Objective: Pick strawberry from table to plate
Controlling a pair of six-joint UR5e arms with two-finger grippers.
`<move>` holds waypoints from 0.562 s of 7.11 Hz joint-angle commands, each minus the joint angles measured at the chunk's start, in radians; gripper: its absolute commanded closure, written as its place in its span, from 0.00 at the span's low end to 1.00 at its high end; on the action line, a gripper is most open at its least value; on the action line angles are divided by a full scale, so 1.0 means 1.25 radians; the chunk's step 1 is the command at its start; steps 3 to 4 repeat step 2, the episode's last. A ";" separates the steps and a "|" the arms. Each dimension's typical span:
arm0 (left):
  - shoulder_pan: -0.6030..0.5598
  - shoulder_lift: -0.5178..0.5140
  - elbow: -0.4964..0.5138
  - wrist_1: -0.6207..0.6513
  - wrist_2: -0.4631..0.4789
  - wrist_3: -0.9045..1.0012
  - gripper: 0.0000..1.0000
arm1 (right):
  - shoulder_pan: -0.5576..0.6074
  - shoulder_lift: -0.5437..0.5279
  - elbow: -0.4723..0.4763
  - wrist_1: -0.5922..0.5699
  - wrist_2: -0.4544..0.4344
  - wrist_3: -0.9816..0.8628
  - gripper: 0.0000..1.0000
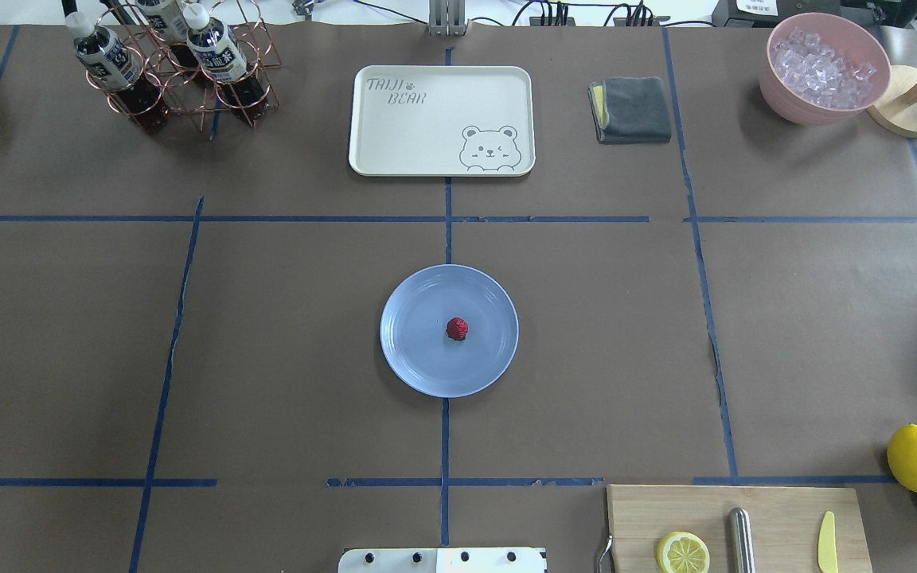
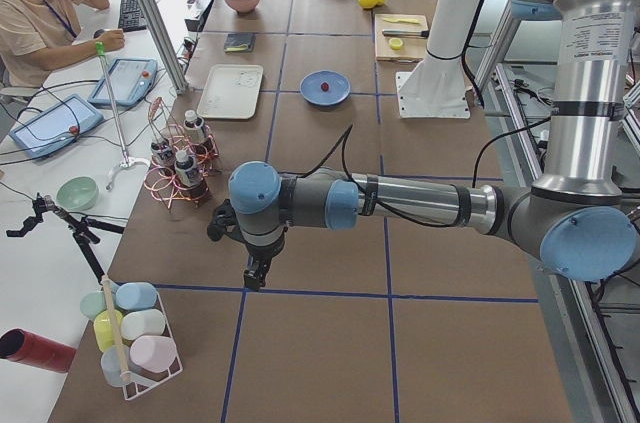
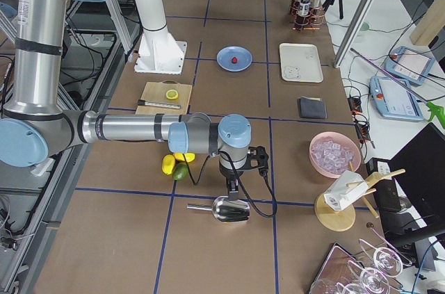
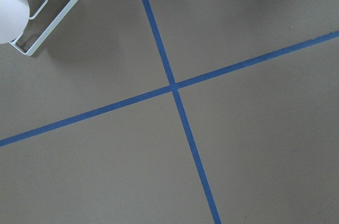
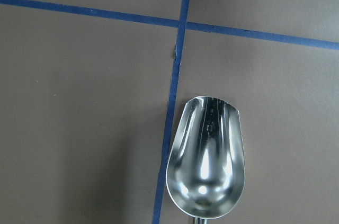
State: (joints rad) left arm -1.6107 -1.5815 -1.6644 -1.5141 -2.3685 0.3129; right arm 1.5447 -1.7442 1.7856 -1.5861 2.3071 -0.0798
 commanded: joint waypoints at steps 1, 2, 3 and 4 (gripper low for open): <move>0.000 0.000 0.000 0.000 0.000 0.000 0.00 | 0.000 0.000 0.000 0.000 0.000 0.000 0.00; 0.000 0.000 0.000 0.000 0.000 0.000 0.00 | 0.000 0.000 -0.001 0.000 0.000 0.000 0.00; 0.000 0.000 0.000 0.000 0.000 0.000 0.00 | 0.000 0.000 -0.001 0.000 0.000 0.000 0.00; 0.000 0.000 0.000 0.000 0.000 0.000 0.00 | 0.000 0.000 -0.001 0.000 0.000 0.000 0.00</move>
